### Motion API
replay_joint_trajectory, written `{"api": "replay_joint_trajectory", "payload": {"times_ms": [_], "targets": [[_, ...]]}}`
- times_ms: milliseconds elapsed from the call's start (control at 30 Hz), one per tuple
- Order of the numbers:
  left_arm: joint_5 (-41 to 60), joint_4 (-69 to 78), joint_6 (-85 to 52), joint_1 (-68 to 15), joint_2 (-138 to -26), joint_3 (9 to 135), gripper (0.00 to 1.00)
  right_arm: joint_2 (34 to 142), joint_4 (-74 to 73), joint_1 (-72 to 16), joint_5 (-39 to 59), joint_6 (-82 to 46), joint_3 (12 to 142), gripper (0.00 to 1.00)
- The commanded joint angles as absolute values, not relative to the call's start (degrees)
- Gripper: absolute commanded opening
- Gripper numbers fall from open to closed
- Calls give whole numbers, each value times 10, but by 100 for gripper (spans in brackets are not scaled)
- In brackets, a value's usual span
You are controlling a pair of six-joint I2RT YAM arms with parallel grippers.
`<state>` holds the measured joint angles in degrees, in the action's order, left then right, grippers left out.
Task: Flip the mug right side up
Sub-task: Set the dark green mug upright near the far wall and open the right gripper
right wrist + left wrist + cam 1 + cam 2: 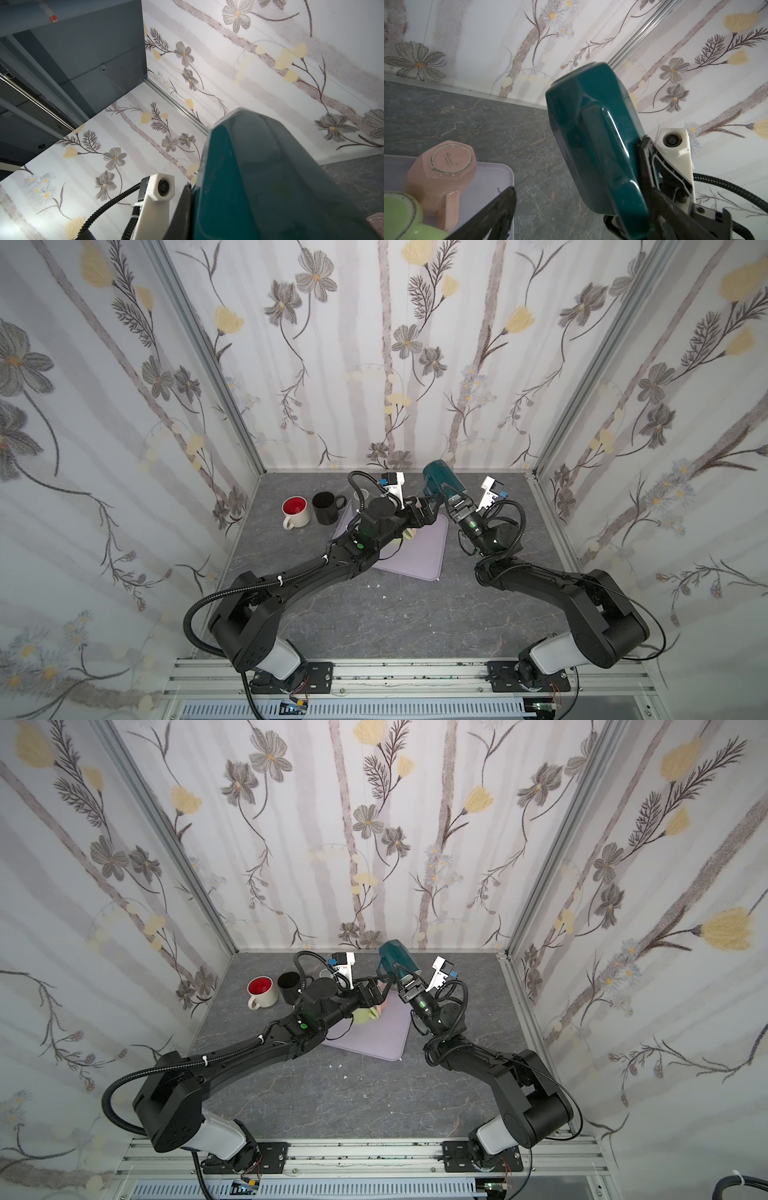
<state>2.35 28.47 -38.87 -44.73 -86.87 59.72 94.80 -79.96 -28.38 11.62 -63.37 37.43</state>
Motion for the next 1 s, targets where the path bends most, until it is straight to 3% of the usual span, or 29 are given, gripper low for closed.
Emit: {"api": "replay_joint_trajectory", "payload": {"times_ms": [0, 333, 433, 567, 967], "targets": [[-18, 275, -367, -447, -853, 588, 100, 945, -819, -282, 98, -630, 373, 0], [-158, 141, -278, -447, -782, 591, 100, 828, -348, -274, -33, -416, 474, 0], [-182, 88, -259, -446, -757, 602, 100, 836, -178, -262, -84, -357, 543, 0], [-185, 46, -241, -441, -724, 596, 100, 876, -17, -217, -58, -296, 636, 0], [-168, 46, -218, -424, -623, 524, 100, 980, 169, -148, -38, -225, 763, 0]]}}
